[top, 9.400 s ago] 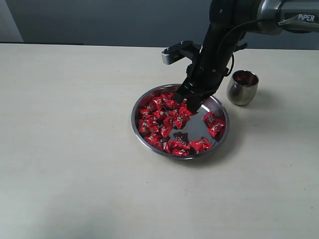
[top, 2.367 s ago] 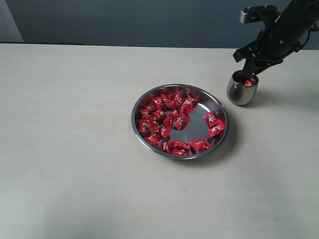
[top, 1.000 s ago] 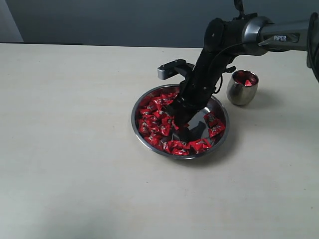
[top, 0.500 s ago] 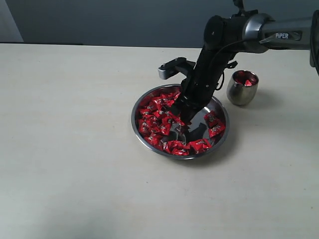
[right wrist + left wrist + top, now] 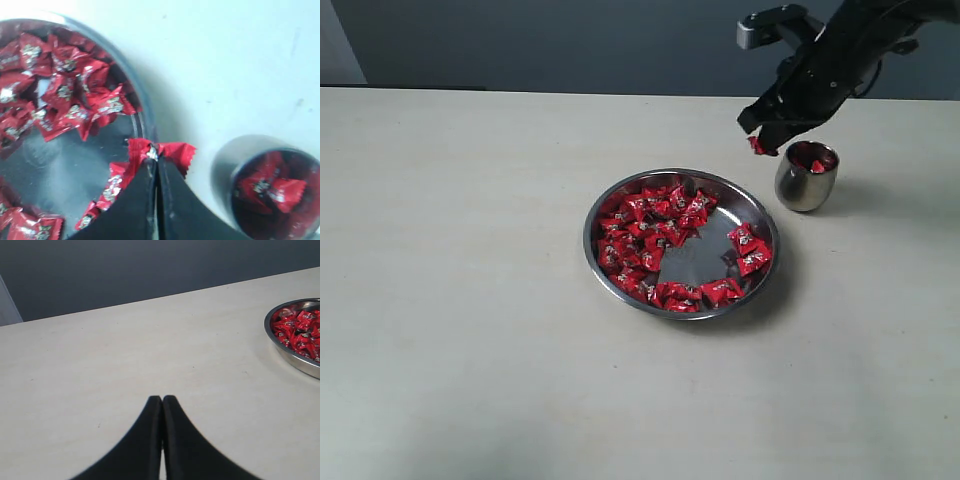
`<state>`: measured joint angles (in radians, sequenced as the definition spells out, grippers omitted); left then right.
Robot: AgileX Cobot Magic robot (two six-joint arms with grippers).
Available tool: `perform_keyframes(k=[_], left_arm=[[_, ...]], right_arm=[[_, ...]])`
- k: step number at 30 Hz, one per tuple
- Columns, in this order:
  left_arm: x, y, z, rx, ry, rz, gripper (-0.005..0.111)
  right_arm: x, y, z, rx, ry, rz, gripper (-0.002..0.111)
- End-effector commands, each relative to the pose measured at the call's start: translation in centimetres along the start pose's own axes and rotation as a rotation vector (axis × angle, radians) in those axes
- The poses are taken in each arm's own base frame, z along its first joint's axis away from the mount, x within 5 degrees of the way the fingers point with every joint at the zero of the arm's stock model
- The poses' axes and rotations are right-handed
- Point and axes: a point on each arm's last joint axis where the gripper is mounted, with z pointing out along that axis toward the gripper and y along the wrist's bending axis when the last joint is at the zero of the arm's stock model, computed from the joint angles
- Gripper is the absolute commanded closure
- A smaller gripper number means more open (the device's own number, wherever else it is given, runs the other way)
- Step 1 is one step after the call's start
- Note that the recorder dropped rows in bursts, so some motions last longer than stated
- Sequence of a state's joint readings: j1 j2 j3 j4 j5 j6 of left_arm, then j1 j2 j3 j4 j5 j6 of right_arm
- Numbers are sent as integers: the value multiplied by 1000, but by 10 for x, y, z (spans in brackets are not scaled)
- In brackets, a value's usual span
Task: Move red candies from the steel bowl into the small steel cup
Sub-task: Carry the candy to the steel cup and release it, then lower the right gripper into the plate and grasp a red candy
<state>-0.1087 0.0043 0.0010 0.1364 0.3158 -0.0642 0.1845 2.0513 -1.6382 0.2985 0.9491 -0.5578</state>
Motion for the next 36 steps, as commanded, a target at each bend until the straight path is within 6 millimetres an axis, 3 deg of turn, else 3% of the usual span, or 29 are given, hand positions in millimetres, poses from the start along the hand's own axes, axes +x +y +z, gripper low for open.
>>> perform_keyframes(k=[1, 10, 15, 16, 19, 22, 25, 29, 36], left_arm=[[-1, 0, 0, 3, -11, -5, 106], [-1, 0, 0, 3, -11, -5, 106], [-1, 0, 0, 3, -11, -5, 106], [-1, 0, 0, 3, -11, -5, 106], [-1, 0, 0, 3, -11, -5, 106], [-1, 0, 0, 3, -11, -5, 106], [-1, 0, 0, 3, -11, -5, 106], [-1, 0, 0, 3, -11, -5, 106], [-1, 0, 0, 3, -11, -5, 106]], right_arm=[[6, -27, -11, 45, -40, 75, 109], [17, -57, -20, 99, -74, 160, 109], [22, -62, -6, 113, -25, 169, 109], [23, -63, -3, 109, -17, 171, 105], [23, -63, -3, 113, -24, 171, 78], [21, -64, -4, 119, -38, 174, 74], [12, -50, -14, 16, -112, 243, 74], [1, -18, -11, -158, -132, 143, 74], [-13, 45, 27, -248, -41, -70, 74]])
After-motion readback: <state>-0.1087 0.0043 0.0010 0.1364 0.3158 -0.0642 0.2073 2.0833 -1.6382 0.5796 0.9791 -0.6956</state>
